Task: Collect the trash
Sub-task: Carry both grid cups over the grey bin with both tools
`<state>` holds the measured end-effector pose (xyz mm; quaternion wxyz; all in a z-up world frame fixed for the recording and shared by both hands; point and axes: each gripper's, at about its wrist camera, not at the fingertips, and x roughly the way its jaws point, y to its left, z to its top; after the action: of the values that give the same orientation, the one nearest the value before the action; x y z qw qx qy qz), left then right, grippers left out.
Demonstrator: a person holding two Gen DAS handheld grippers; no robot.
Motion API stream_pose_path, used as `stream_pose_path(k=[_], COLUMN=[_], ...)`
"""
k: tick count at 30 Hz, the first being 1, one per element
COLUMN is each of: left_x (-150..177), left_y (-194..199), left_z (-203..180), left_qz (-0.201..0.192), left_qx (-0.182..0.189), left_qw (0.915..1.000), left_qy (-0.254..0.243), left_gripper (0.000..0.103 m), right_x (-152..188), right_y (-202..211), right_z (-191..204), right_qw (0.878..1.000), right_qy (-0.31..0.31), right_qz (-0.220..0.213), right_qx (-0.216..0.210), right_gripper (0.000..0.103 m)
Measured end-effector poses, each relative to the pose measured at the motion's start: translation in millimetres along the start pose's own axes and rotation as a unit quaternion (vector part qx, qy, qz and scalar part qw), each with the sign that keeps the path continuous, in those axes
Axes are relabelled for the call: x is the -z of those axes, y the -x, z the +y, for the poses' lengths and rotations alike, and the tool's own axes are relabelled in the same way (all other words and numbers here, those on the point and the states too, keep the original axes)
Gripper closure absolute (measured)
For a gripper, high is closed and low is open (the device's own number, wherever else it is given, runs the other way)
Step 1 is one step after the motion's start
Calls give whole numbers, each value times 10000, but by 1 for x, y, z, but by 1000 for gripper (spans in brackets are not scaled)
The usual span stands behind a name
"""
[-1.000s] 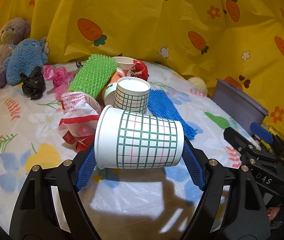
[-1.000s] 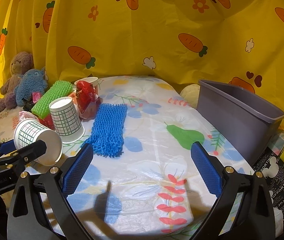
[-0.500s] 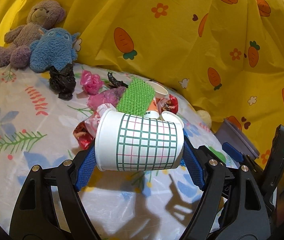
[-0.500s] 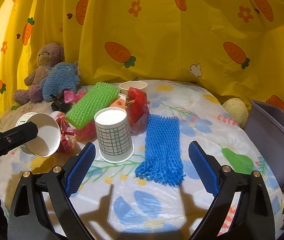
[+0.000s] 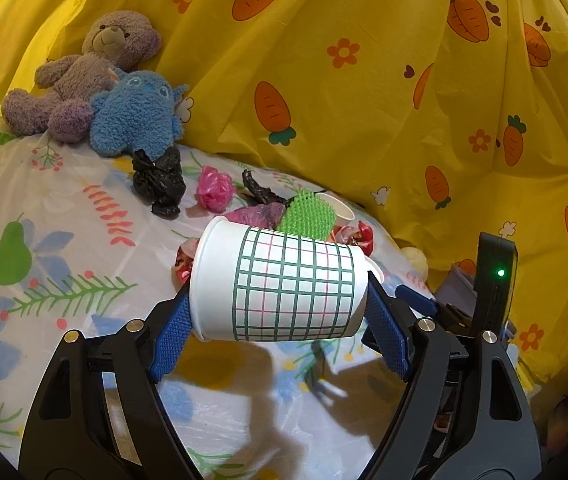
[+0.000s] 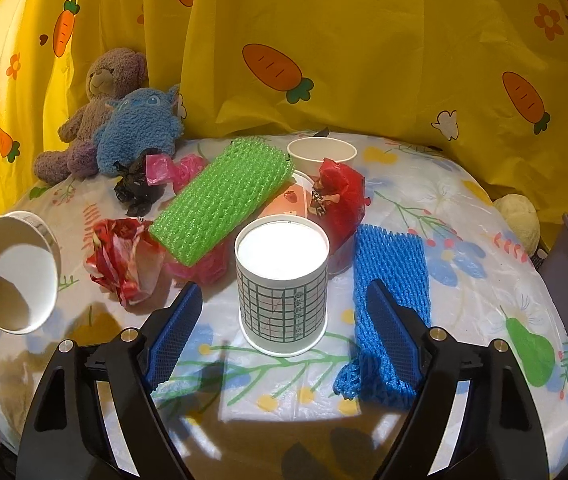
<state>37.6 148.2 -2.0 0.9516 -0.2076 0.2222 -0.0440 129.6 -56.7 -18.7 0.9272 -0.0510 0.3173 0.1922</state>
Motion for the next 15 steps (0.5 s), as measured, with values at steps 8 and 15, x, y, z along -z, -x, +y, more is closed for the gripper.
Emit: stream_pose_path(k=[8, 15], left_x=[0, 14], left_y=[4, -5], left_z=[4, 0], left_qz=[-12, 266], left_qx=[-100, 21], left_qw=[9999, 9996], left_qy=[-73, -136], left_gripper=[25, 25], right_x=[-1, 3], right_y=[-14, -10], right_z=[0, -3], right_qw=[9998, 9999], right_qy=[21, 88], right_qz=[171, 71], right_qx=[34, -65], right_gripper=[47, 55])
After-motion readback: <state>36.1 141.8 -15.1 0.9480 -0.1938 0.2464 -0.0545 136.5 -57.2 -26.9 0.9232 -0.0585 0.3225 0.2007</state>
